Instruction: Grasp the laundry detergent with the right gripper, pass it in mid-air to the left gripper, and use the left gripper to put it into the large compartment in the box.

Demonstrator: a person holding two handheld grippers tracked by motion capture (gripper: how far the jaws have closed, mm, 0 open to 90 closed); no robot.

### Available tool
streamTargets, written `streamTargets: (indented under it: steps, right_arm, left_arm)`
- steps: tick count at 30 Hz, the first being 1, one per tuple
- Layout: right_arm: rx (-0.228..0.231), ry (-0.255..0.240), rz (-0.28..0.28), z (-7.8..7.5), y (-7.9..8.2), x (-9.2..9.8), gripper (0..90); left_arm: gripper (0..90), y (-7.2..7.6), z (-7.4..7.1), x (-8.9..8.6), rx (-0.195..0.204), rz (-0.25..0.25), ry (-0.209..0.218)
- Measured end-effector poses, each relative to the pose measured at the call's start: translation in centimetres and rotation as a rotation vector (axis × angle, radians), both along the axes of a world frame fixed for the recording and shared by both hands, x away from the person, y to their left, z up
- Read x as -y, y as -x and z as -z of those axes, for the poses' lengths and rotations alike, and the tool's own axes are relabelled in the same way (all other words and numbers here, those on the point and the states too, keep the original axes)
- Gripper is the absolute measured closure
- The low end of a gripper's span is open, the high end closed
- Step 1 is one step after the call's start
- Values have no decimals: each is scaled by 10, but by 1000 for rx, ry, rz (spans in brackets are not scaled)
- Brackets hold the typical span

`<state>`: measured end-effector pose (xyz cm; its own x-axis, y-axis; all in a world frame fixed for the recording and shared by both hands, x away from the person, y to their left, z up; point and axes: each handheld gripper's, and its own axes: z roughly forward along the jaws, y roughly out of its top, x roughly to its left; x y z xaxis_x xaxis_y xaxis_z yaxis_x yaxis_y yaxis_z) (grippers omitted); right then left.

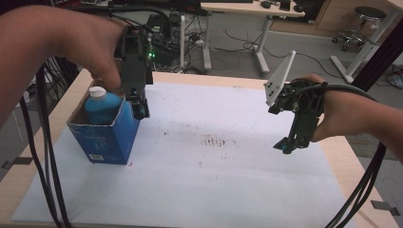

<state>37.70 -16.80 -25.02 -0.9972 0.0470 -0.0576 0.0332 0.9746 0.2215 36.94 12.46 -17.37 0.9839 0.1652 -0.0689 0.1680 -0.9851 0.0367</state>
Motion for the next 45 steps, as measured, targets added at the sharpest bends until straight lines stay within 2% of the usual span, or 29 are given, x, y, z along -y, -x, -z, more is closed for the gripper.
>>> streamTargets:
  steps: [3,6,12,18,20,45]
  right_arm:
    - [-9,-1,-1,2,-4,2,7]
    - [-18,-5,4,3,-8,4,7]
    - [-33,42,7,7,-15,8,7]
    - [-42,58,18,6,-21,11,8]
    - [-45,59,21,6,-22,12,8]
    - [-38,71,17,0,-18,10,8]
  left_arm:
    - [16,0,0,3,5,7,-13]
    - [16,1,0,6,-6,21,-18]
    - [16,-2,-1,11,3,30,-10]
    - [16,-7,6,19,5,39,-37]
    - [16,-7,6,20,4,42,-31]
    - [16,-5,4,23,-4,44,-22]
